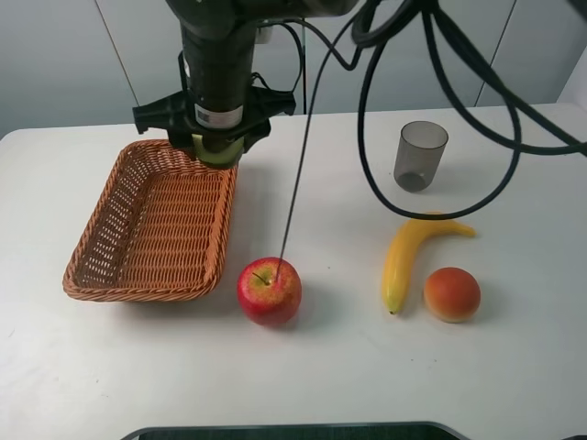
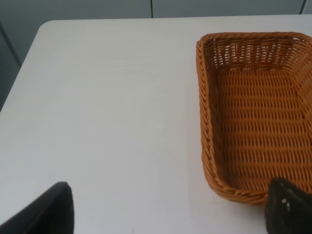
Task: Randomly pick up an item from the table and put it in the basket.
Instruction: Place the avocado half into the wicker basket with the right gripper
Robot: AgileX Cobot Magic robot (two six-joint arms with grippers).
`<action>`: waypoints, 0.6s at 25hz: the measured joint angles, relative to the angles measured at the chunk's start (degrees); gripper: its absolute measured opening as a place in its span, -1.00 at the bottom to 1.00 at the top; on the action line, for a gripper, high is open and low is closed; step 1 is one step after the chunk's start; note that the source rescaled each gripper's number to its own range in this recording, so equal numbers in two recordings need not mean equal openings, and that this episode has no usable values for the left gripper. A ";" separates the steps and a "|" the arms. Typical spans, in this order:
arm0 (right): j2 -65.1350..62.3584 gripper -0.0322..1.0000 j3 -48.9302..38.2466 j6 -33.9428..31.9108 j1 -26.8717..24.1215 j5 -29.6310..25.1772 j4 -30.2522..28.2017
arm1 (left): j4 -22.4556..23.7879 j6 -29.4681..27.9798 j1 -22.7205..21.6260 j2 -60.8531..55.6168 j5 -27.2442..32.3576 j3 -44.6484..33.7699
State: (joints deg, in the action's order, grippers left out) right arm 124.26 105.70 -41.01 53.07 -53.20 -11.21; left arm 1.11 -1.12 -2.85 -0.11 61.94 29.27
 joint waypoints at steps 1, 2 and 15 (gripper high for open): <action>0.90 -0.82 1.08 0.30 0.30 0.65 0.00 | 0.00 0.00 0.00 0.00 0.00 0.00; 1.67 -0.82 1.72 0.63 0.78 1.66 0.00 | 0.00 0.00 0.00 0.00 0.00 0.00; 7.05 -0.80 2.41 3.82 3.49 7.74 0.23 | 0.00 0.00 0.00 0.00 0.00 0.00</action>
State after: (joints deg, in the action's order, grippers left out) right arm 131.32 108.11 -37.19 56.56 -45.45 -10.98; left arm 1.11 -1.12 -2.85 -0.11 61.94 29.27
